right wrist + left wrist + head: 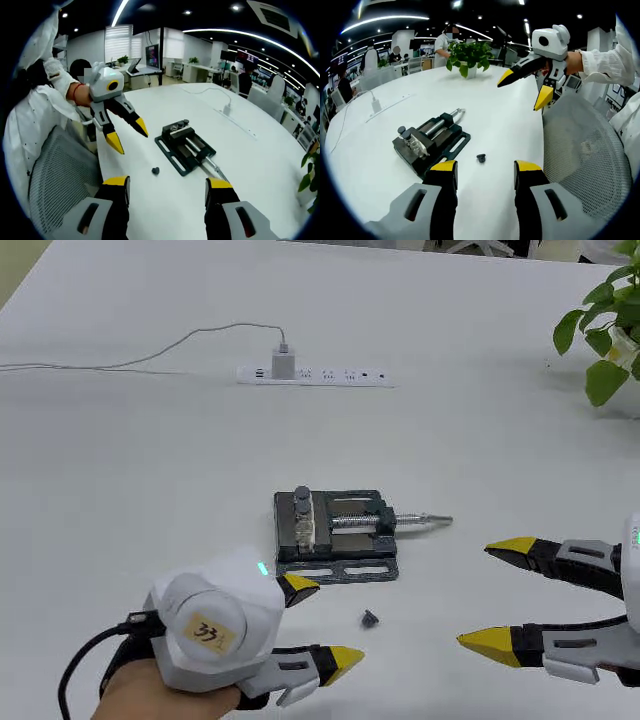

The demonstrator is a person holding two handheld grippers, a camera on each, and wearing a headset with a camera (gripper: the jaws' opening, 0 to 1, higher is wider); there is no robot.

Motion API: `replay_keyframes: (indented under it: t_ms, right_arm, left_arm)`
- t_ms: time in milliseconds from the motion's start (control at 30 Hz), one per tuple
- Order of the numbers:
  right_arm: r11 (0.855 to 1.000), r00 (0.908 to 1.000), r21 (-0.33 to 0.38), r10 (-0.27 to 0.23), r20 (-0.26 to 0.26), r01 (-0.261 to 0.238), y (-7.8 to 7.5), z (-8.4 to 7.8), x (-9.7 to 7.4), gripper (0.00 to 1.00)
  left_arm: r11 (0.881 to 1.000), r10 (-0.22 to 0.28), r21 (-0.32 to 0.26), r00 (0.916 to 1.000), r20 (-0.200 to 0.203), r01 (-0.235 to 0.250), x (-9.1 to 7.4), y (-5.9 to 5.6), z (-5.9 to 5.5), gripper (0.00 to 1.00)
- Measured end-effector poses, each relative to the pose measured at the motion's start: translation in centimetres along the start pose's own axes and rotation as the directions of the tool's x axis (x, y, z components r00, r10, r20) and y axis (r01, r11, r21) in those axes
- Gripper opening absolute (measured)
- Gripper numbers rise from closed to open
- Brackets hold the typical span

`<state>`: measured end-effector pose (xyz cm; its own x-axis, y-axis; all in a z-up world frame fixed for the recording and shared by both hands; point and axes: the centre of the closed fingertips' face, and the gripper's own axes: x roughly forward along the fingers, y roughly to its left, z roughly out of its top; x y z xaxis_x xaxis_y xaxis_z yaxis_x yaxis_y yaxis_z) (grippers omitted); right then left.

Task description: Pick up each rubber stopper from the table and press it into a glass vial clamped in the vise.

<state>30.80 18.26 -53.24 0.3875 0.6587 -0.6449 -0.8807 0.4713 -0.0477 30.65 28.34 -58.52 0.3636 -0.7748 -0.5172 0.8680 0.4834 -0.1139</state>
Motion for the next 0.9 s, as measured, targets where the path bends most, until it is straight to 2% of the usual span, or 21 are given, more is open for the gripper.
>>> replay_keyframes:
  t_ms: [33, 233, 533, 700, 900]
  right_arm:
    - [1.000, 1.0000, 0.002, -0.003, -0.002, 0.003, -0.1, -0.1, -0.1, 0.58]
    - [1.000, 0.9999, 0.012, -0.012, 0.001, 0.012, -0.1, -0.2, -0.3, 0.56]
    - [1.000, 0.9999, 0.026, -0.013, 0.001, 0.013, 0.0, -0.6, -0.2, 0.56]
    - [0.999, 0.9999, 0.034, -0.016, 0.001, 0.016, -0.2, -1.0, -0.3, 0.55]
    - [0.999, 1.0000, 0.038, -0.009, -0.002, 0.009, -0.2, -1.3, -0.3, 0.55]
  left_arm:
    - [1.000, 0.000, 0.005, 0.9999, -0.017, 0.001, 0.5, -0.1, -0.4, 0.39]
    - [0.999, -0.022, 0.028, 0.9979, -0.061, 0.024, 2.5, -1.0, -1.3, 0.30]
    - [1.000, -0.005, 0.017, 0.9935, -0.114, 0.007, 4.5, -0.4, -2.3, 0.21]
    - [1.000, 0.001, -0.015, 0.9898, -0.143, -0.003, 5.3, 0.0, -2.8, 0.17]
    - [0.999, 0.004, -0.044, 0.9874, -0.158, -0.011, 6.0, 0.1, -3.2, 0.14]
